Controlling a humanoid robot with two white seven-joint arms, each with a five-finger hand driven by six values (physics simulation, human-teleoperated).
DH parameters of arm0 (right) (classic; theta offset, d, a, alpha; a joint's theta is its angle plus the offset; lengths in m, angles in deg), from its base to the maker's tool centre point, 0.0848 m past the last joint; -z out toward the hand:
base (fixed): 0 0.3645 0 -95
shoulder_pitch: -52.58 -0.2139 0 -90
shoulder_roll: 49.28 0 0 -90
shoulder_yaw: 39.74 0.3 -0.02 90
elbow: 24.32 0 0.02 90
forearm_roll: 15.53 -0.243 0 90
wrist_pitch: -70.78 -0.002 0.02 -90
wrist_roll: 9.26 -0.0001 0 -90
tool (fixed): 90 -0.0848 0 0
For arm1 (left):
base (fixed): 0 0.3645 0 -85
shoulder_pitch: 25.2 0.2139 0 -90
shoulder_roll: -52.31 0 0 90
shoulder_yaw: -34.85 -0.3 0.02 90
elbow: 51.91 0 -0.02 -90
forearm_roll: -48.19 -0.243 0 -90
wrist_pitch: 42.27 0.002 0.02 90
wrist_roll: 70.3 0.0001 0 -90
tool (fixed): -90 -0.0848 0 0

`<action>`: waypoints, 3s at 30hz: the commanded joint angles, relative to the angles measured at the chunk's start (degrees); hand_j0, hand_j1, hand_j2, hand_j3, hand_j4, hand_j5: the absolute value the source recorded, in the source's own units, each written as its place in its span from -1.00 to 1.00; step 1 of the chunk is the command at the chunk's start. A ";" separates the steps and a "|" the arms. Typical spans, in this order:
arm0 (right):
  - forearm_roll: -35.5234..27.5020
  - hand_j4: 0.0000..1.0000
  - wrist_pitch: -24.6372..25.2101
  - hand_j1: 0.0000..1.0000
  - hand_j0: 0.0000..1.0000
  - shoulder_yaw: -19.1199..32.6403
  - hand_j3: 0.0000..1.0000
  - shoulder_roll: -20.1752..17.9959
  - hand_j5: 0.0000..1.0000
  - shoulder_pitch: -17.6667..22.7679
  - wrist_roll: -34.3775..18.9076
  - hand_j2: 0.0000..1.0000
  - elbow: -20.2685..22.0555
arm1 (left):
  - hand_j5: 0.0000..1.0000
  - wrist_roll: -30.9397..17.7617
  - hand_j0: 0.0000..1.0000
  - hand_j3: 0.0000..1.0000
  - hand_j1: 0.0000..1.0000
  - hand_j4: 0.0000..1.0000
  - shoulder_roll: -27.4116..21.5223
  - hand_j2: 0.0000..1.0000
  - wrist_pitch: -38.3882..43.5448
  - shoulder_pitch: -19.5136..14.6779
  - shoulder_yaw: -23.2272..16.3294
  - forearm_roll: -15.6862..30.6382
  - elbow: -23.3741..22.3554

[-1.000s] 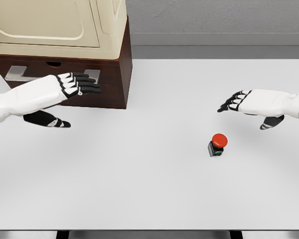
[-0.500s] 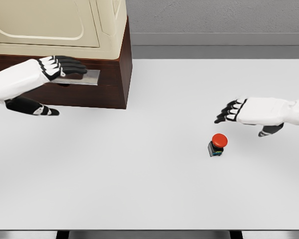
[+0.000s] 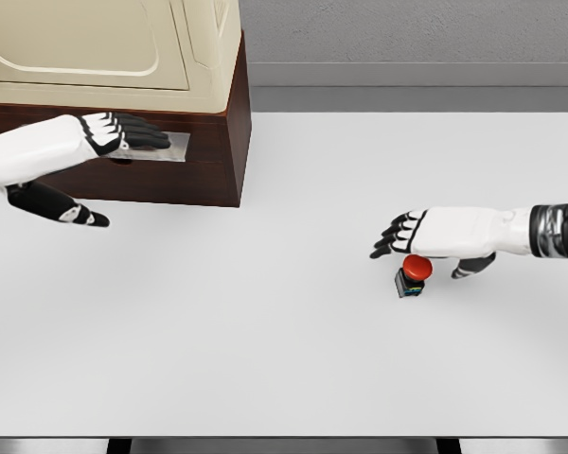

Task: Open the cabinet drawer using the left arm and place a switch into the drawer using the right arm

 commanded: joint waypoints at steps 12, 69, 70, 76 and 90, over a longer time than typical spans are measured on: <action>-0.03 1.00 -1.42 1.00 1.00 -1.65 1.00 -0.15 1.00 -0.35 0.02 1.00 1.04 | 1.00 -4.73 1.00 1.00 1.00 1.00 0.31 1.00 14.29 -0.35 1.25 4.53 0.00; -0.65 0.22 -2.67 0.22 0.22 -1.74 0.22 -0.59 0.22 -0.26 0.02 0.22 0.60 | 1.00 -4.02 1.00 1.00 1.00 1.00 6.91 1.00 20.27 3.25 1.07 12.09 -5.27; -0.65 0.20 -2.67 0.20 0.20 -1.65 0.20 -0.59 0.20 -0.35 0.02 0.20 0.60 | 1.00 -4.02 1.00 1.00 1.00 1.00 6.91 1.00 20.36 3.78 1.16 12.18 -5.27; -0.74 0.17 -2.67 0.17 0.17 -1.48 0.17 -0.59 0.17 -0.35 0.02 0.17 0.51 | 1.00 -4.02 1.00 1.00 1.00 1.00 7.43 1.00 20.71 3.95 1.16 12.35 -5.27; -2.93 0.12 -2.67 0.12 0.12 -1.04 0.12 -0.15 0.12 -1.41 0.02 0.12 -0.28 | 1.00 -4.11 1.00 1.00 1.00 1.00 7.52 1.00 20.71 4.83 1.16 12.62 -5.27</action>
